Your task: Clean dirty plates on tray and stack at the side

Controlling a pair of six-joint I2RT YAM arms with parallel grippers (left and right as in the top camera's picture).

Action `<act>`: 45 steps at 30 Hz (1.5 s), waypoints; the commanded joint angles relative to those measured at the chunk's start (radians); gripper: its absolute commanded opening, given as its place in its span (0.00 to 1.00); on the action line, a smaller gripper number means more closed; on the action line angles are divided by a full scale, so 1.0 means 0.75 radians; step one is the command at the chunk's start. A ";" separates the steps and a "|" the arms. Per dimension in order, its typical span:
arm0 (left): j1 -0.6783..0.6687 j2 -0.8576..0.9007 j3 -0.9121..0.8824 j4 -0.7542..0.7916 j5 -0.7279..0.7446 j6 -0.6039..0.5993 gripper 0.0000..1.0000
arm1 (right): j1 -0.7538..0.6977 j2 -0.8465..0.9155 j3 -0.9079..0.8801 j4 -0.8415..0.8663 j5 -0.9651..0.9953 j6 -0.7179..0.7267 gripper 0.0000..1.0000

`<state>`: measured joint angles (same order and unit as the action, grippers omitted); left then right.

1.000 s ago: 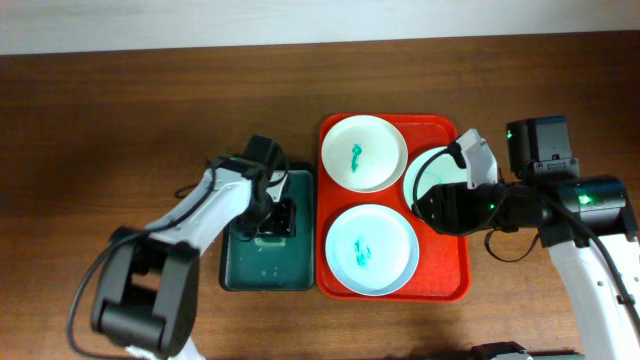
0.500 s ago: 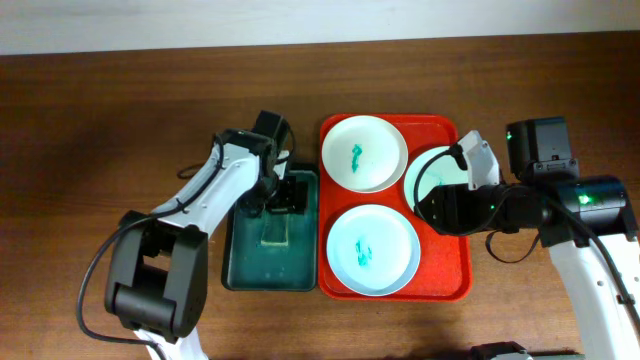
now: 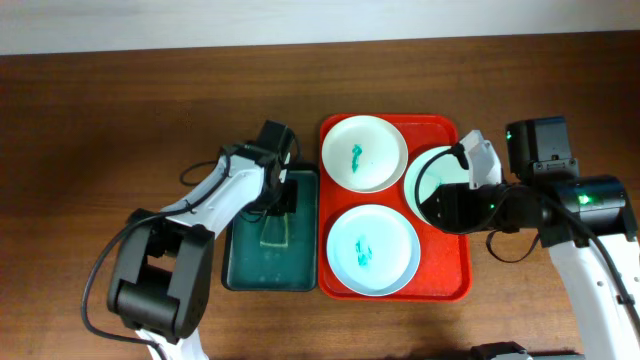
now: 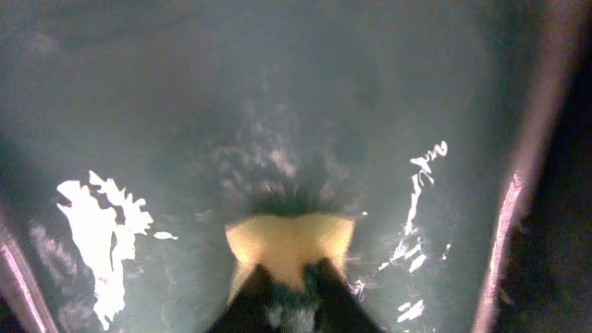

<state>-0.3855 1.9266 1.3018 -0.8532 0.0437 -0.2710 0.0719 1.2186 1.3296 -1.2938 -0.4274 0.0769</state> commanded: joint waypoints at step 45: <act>-0.301 -0.023 0.322 -0.127 0.238 -0.042 0.00 | 0.008 0.675 -0.649 0.748 0.236 0.269 0.05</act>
<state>-0.5346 1.9072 1.5772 -1.0348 0.2031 -0.2646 0.0742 1.7100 0.8673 -0.7361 -0.4046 0.2596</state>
